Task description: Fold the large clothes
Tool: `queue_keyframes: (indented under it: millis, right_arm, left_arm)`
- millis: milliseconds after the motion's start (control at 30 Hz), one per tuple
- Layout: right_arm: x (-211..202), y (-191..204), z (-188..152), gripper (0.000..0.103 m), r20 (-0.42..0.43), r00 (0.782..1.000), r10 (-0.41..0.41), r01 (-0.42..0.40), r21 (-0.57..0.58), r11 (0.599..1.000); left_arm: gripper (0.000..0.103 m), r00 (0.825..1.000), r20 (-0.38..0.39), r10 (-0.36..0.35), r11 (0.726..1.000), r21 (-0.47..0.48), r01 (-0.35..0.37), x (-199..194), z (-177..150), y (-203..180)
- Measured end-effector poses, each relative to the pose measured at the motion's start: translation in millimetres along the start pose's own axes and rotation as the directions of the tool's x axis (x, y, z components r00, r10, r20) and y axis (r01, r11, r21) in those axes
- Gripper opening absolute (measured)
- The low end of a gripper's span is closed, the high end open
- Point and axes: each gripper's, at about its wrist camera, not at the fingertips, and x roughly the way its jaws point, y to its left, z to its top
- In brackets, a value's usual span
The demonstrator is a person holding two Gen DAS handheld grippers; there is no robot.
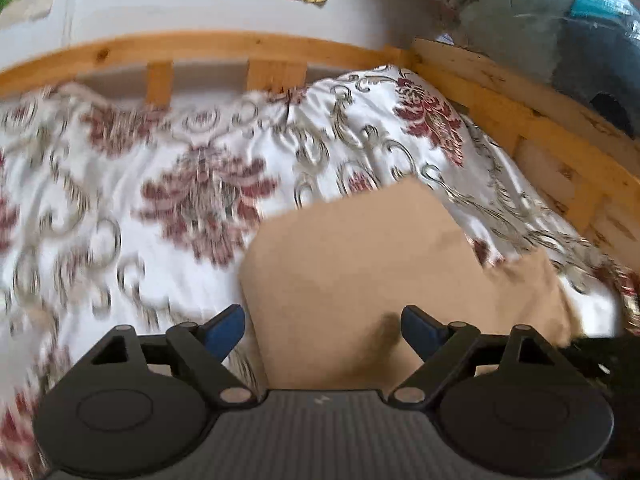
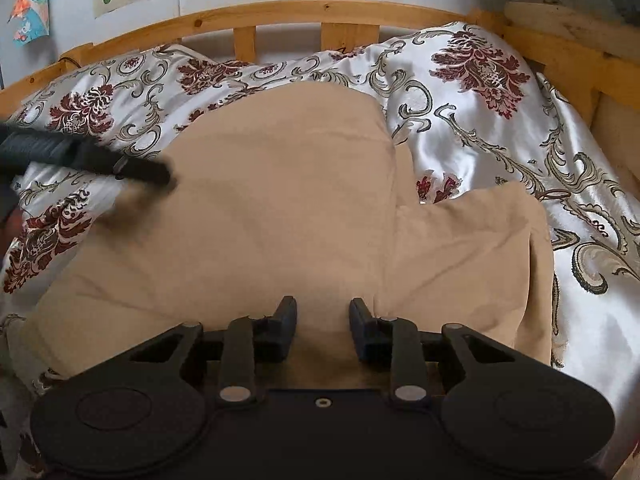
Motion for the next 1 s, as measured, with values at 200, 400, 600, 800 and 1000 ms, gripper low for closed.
queue_keyframes:
  millis: [200,400,600,800,1000]
  right_arm:
    - [-1,3,-7,0.031,0.033,0.999,-0.01,0.01,-0.004,1.0]
    - [2,2,-9,0.031,0.06,0.998,0.005,-0.006,0.011,1.0]
    - [-15,2,-1,0.035,0.177,0.984,-0.029,0.024,0.033,0.999]
    - [-6,4,-2,0.036,0.133,0.988,-0.08,0.081,0.002,0.997]
    - [8,5,-8,0.036,0.104,0.989,-0.107,0.11,-0.017,0.994]
  left_arm:
    - [0.095,0.999,-0.037,0.037,0.999,0.023,-0.036,51,18,-7]
    - [0.098,0.997,-0.044,0.065,0.997,0.043,-0.063,74,8,-8]
    - [0.095,1.0,0.03,0.001,0.999,-0.049,0.0,47,10,12]
    - [0.095,0.996,0.052,0.07,0.996,-0.064,-0.067,53,20,23]
    - [0.097,0.993,0.038,0.111,0.993,-0.039,-0.11,80,10,7]
